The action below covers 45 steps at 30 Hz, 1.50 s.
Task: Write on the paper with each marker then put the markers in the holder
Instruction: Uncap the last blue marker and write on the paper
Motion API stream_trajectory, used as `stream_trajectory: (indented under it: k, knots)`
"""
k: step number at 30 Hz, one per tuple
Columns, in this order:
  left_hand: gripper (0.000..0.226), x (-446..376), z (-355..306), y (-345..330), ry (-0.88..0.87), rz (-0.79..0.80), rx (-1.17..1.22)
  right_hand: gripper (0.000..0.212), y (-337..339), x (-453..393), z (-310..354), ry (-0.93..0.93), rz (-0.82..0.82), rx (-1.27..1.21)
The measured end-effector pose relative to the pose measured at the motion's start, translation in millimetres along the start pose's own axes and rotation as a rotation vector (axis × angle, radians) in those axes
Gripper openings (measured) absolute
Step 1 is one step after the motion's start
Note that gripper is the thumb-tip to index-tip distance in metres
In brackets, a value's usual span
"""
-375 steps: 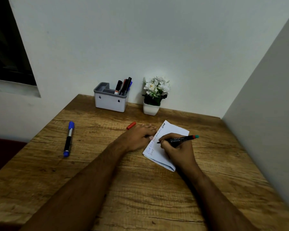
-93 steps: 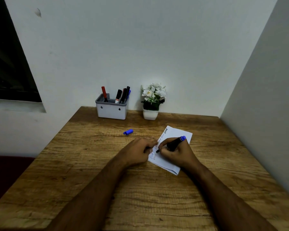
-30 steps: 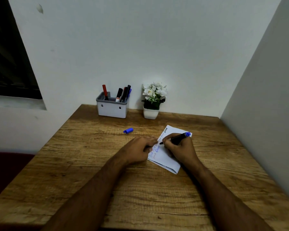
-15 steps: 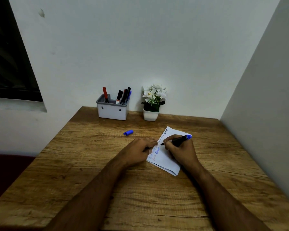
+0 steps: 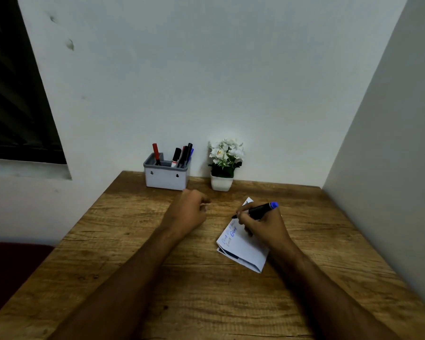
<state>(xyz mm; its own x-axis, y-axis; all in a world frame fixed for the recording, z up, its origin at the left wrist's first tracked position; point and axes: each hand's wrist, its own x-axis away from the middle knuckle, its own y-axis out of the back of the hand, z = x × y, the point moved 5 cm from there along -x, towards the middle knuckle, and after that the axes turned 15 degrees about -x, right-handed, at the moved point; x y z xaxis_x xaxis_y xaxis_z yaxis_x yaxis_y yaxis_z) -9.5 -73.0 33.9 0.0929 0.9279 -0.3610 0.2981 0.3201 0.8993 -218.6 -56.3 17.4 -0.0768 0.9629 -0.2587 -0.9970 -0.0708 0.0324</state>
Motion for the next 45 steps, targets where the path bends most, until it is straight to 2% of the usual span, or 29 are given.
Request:
stream_trajectory:
  k: [3, 7, 13, 17, 19, 22, 24, 27, 29, 32, 37, 41, 45]
  knots:
    - [0.023, -6, 11, -2, 0.076, 0.05, -0.188, 0.01, -3, -7, 7, 0.037, 0.019, 0.048]
    - [0.022, -7, 13, -7, 0.094, 0.137, -0.336, 0.013, -6, -13, 8, 0.056, 0.04, 0.106]
    - [0.016, -9, 2, -6, 0.168, 0.177, -0.356, 0.009, -8, -16, 4, 0.05, 0.039, 0.106]
    - [0.02, -8, -2, -5, 0.233, 0.175, -0.314, 0.01, -10, -13, 6, 0.066, 0.044, 0.093]
    - [0.02, -7, 1, -3, 0.302, 0.145, -0.213, 0.009, -10, -11, 8, 0.081, 0.04, 0.075]
    - [0.01, -7, 10, 1, 0.455, 0.078, 0.067, 0.004, -10, -6, 15, 0.122, 0.051, 0.032]
    - [0.004, -5, 16, -1, 0.579, 0.081, 0.372, 0.005, -12, -3, 19, 0.168, 0.053, 0.012]
    - [0.008, 4, 9, -4, 0.784, 0.155, 0.965, 0.007, -14, -1, 21, 0.239, 0.021, 0.016]
    - [0.012, 11, 2, -4, 0.831, 0.164, 1.153, 0.006, -18, 0, 24, 0.288, 0.031, 0.031]
    - [0.017, 18, -6, -7, 0.838, 0.175, 1.273, 0.01, -24, 5, 24, 0.306, 0.079, -0.002]
    - [0.017, 23, -14, -9, 0.856, 0.178, 1.341, 0.015, -26, 6, 21, 0.314, 0.084, 0.024]
    - [0.016, 25, -23, -7, 0.837, 0.176, 1.323, 0.003, -27, 6, 17, 0.278, 0.062, -0.016]
    - [0.019, 24, -23, -8, 0.887, 0.125, 1.307, 0.008, -25, 4, 17, 0.237, 0.051, -0.113]
